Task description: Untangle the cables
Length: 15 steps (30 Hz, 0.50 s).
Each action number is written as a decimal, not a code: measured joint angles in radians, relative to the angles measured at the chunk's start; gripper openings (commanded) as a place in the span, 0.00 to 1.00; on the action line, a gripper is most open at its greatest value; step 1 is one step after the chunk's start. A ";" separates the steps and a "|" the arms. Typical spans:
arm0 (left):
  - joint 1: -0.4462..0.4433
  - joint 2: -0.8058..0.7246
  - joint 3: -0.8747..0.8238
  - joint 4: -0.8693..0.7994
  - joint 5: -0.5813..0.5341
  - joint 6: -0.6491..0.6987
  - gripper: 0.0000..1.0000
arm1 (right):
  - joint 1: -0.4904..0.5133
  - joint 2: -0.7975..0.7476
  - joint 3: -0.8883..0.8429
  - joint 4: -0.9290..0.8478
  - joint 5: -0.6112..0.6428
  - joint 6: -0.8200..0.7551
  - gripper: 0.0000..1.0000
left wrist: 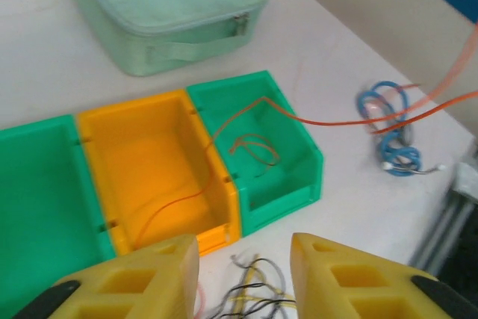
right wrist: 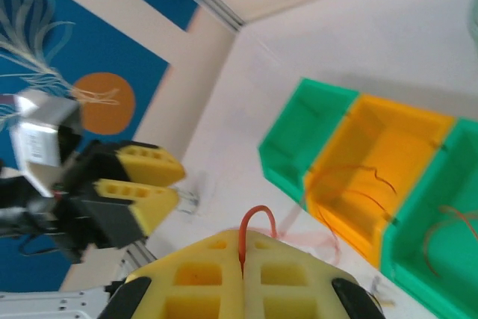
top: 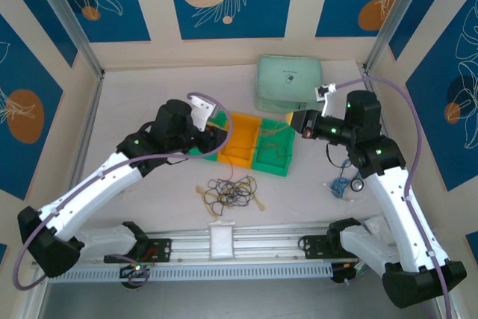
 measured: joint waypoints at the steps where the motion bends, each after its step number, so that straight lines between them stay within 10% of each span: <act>1: 0.004 -0.022 0.000 -0.018 -0.027 0.001 0.32 | 0.001 0.010 0.025 0.018 -0.016 0.002 0.00; 15: 0.093 -0.194 -0.059 -0.171 -0.175 -0.004 0.22 | -0.032 0.142 0.203 0.241 -0.169 0.040 0.00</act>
